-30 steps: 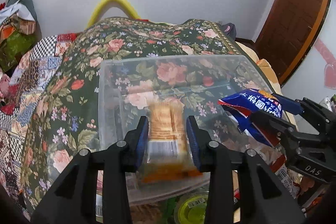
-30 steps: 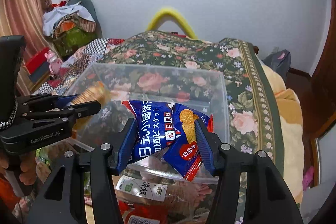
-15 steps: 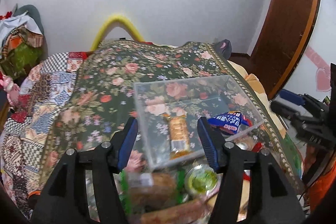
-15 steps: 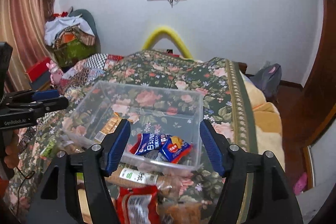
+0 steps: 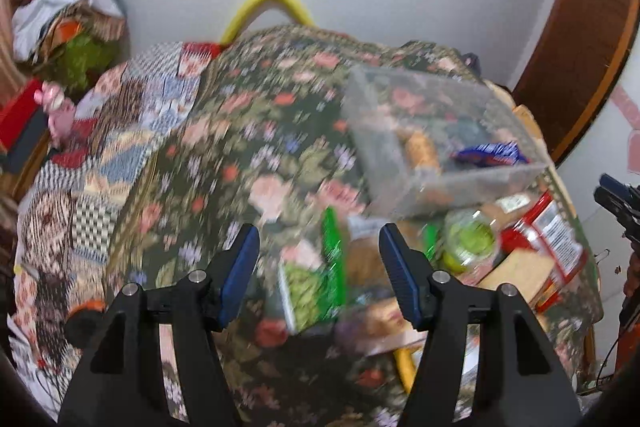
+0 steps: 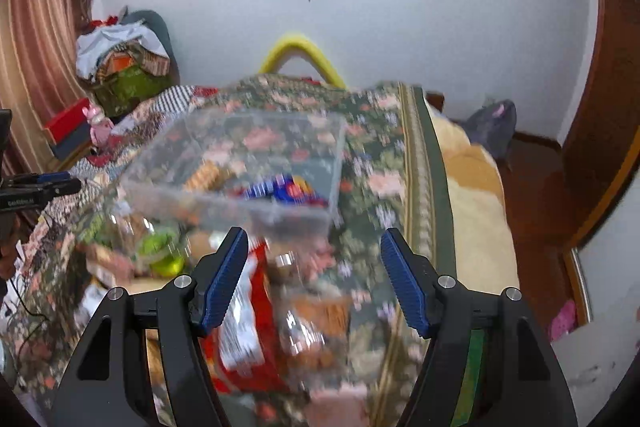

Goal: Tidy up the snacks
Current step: 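Move both open tools back toward the snack pile, then grasp the green pea bag with the left tool while the right grasps the cookie bag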

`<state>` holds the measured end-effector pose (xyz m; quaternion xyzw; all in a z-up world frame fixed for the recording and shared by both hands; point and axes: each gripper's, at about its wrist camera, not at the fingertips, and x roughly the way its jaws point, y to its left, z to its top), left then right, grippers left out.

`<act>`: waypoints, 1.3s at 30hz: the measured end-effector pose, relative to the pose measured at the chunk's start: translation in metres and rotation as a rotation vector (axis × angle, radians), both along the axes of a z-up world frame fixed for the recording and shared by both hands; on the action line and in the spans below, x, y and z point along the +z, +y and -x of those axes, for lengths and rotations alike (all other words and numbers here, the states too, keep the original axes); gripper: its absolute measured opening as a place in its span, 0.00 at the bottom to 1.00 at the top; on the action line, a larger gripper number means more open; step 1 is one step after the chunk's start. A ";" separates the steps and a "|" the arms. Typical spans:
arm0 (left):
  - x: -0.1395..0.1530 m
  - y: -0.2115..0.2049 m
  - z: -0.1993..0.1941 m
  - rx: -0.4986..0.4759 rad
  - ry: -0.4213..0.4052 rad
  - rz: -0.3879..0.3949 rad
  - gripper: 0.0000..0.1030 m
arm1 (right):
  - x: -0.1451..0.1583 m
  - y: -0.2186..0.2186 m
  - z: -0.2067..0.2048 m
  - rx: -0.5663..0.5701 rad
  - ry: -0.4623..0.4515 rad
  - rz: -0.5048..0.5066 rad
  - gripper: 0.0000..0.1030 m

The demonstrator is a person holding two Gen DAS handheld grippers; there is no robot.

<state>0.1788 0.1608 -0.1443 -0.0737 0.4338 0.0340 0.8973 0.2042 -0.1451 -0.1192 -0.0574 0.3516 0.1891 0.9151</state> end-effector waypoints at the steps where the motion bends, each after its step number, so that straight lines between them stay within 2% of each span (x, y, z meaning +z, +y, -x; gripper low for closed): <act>1: -0.006 0.003 0.002 0.010 0.009 0.002 0.60 | -0.005 -0.005 0.003 -0.009 0.013 0.003 0.64; 7: -0.038 0.011 0.011 0.031 0.066 0.006 0.57 | -0.033 -0.023 0.007 -0.049 0.117 -0.017 0.64; 11: -0.053 0.013 0.011 0.031 0.098 0.026 0.49 | -0.044 -0.023 0.010 -0.049 0.147 -0.013 0.64; 14: -0.064 0.011 0.008 0.017 0.121 0.051 0.47 | -0.049 -0.022 0.010 -0.052 0.158 -0.008 0.64; 19: -0.068 0.009 0.002 0.011 0.112 0.064 0.45 | -0.056 -0.022 0.006 -0.044 0.203 -0.040 0.64; 23: -0.072 0.009 -0.004 -0.003 0.113 0.122 0.29 | -0.058 -0.018 0.006 -0.039 0.205 -0.045 0.64; 29: -0.073 0.006 -0.008 -0.010 0.105 0.142 0.23 | -0.064 -0.011 0.004 -0.022 0.240 -0.071 0.64; 30: -0.072 0.005 -0.007 -0.007 0.103 0.139 0.21 | -0.065 -0.009 0.005 -0.017 0.240 -0.061 0.64; 33: -0.068 -0.001 -0.003 0.003 0.093 0.092 0.20 | -0.071 0.000 0.008 0.013 0.249 -0.017 0.48; 39: -0.051 -0.011 0.010 0.005 0.056 0.001 0.17 | -0.067 -0.004 0.017 -0.009 0.217 -0.029 0.46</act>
